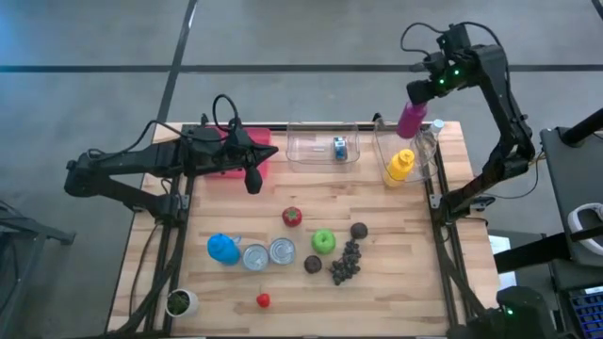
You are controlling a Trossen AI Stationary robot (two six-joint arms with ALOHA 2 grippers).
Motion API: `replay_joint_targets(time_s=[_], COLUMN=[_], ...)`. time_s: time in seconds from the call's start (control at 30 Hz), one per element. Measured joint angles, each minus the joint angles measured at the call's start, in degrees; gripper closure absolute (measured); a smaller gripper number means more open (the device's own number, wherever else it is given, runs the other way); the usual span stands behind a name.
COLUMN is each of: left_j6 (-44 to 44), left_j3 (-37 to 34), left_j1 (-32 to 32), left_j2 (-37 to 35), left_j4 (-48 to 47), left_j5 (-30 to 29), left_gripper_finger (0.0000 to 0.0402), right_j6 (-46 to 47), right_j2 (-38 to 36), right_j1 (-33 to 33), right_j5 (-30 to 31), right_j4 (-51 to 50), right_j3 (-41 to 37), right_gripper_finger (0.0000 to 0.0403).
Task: Pick & Place Food Item
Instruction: Put the purple water bottle into the right transparent bin
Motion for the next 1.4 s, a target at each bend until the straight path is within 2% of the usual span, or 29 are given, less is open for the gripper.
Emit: replay_joint_targets(time_s=[0.37, 0.73, 1.4], left_j6=[0.0, 0.0, 0.0], left_j3=[0.0, 0.0, 0.0], left_j1=[0.3, 0.3, 0.3], left_j2=[0.0, 0.0, 0.0], left_j4=[0.0, 0.0, 0.0], left_j5=[-0.2, -0.2, -0.2], left_gripper_finger=[0.0396, 0.0396, 0.0396], right_j6=[-0.8, -1.5, -2.1], right_j2=[-1.3, -1.5, -1.5], right_j1=[0.0, 0.0, 0.0], right_j5=[0.0, 0.1, 0.3], right_j4=[6.6, 7.8, 11.9], right_j3=[-7.5, -13.3, -16.0], right_gripper_finger=[0.0353, 0.0353, 0.0343])
